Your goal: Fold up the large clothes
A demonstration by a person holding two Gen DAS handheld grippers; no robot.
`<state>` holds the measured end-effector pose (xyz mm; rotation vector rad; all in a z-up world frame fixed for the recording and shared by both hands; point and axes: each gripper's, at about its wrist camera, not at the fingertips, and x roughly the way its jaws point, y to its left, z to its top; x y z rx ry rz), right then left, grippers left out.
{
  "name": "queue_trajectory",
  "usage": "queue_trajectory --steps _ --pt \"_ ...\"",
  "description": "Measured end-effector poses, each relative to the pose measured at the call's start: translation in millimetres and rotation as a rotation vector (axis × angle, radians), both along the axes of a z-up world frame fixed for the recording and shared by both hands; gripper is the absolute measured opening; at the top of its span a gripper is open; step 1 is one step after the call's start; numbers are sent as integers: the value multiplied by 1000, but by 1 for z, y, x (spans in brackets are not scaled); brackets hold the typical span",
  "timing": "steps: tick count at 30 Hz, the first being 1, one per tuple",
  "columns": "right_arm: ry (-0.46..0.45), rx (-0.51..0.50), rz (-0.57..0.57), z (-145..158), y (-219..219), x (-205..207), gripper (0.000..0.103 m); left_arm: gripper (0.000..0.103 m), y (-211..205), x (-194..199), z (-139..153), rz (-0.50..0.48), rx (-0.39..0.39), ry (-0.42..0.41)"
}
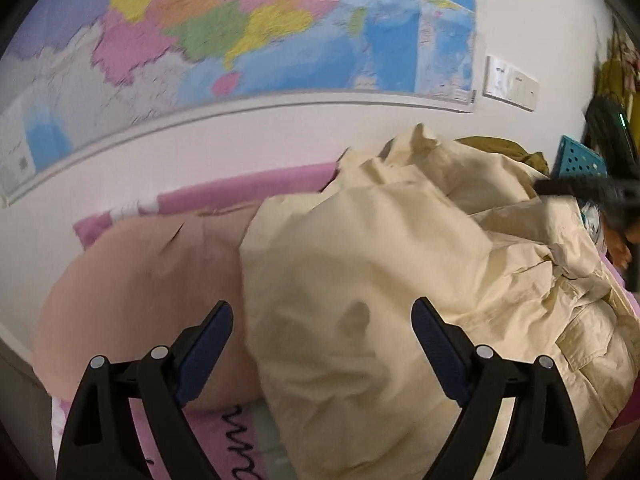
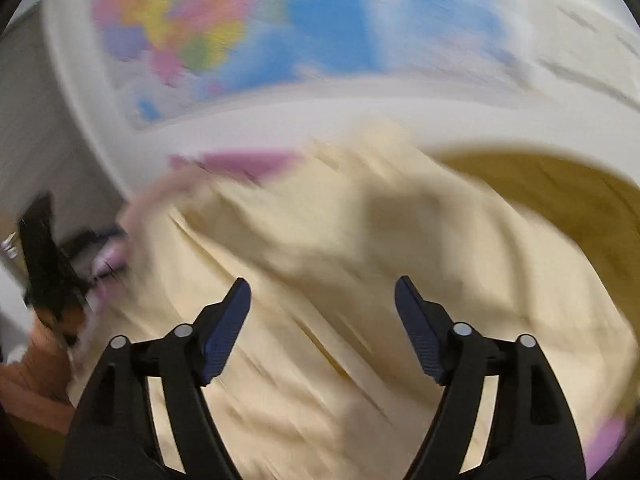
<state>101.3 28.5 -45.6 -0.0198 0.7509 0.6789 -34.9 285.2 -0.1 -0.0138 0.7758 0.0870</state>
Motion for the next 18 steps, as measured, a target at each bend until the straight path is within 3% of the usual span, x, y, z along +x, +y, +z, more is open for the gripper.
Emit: queue_trajectory --steps 3,8,9,10,13,18 --pt "93 -20 -72 -31 -43 -18 77 87 -7 12 0 -10 16 5" --pt "195 4 -90 -77 -54 -25 78 87 -19 23 2 -39 -17 2" --pt "179 -2 -83 -79 -46 -28 70 87 -21 25 2 -45 -17 5" --pt "163 -8 -76 -80 -44 -29 42 87 -24 26 1 -50 -15 9" --pt "131 43 -35 -68 -45 -30 1 87 -29 33 -2 -47 1 35" --pt "-70 87 -63 -13 -51 -36 0 87 -30 39 -2 -45 -11 46"
